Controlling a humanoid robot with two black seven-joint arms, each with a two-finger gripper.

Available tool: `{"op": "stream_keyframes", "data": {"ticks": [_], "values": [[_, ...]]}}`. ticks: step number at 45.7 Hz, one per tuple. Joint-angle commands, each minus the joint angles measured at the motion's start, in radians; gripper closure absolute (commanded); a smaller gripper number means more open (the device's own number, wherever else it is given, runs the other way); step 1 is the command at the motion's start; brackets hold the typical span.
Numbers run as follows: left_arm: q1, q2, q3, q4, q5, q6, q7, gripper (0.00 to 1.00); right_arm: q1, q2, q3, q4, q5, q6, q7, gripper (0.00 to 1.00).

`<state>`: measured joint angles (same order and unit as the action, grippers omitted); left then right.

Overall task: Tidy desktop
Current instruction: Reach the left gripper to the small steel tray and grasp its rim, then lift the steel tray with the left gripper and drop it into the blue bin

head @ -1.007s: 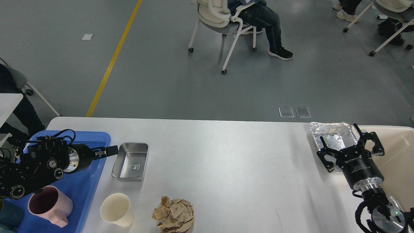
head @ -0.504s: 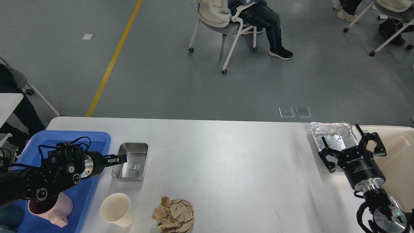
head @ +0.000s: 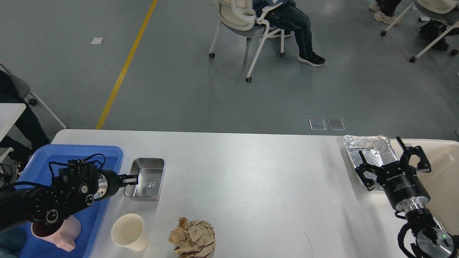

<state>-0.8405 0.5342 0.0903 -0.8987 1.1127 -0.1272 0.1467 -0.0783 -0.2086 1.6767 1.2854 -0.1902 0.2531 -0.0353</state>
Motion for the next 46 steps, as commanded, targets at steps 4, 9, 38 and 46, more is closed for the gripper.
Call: {"op": "stream_keyframes", "data": {"ticks": [4, 9, 38, 46], "values": [[-0.009, 0.001, -0.003, -0.002, -0.005, -0.014, -0.002, 0.96, 0.000, 0.000, 0.000, 0.000, 0.000, 0.000, 0.000, 0.00], [-0.012, 0.001, -0.009, -0.012, -0.005, -0.029, -0.002, 0.99, 0.005, 0.000, 0.000, -0.005, 0.000, 0.000, 0.000, 0.00], [-0.296, 0.269, -0.080, -0.308, -0.109, -0.153, 0.002, 1.00, 0.015, -0.008, 0.000, -0.014, 0.000, -0.003, 0.000, 0.00], [-0.368, 0.395, -0.081, -0.371, -0.119, -0.210, -0.007, 0.99, 0.014, -0.005, -0.002, -0.014, 0.000, -0.003, -0.002, 0.00]]}}
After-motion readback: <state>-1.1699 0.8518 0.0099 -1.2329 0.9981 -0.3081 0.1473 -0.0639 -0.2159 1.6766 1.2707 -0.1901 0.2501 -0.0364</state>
